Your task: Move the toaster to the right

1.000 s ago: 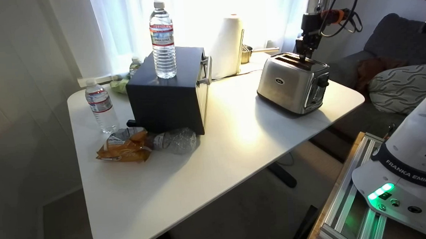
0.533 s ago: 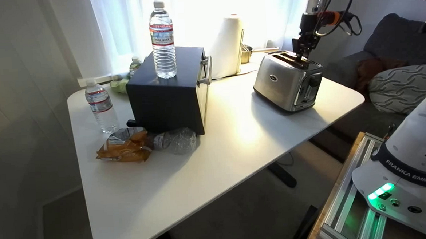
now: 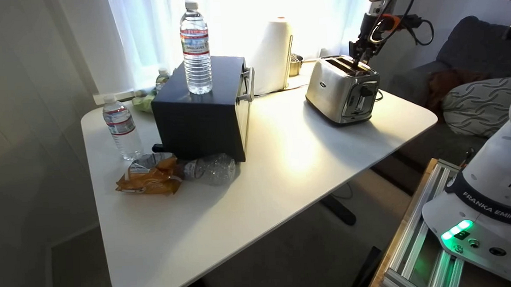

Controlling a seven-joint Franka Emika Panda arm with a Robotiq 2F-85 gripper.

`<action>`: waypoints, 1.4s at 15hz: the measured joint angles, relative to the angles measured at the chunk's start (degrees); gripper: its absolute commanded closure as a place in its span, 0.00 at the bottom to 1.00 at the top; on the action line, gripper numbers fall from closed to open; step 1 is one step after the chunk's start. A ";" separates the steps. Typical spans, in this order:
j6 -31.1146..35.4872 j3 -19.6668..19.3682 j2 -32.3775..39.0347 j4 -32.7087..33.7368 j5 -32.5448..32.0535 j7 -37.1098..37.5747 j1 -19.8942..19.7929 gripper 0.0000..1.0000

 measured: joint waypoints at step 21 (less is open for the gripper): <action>-6.02 0.25 15.01 20.72 8.95 6.98 -3.23 0.84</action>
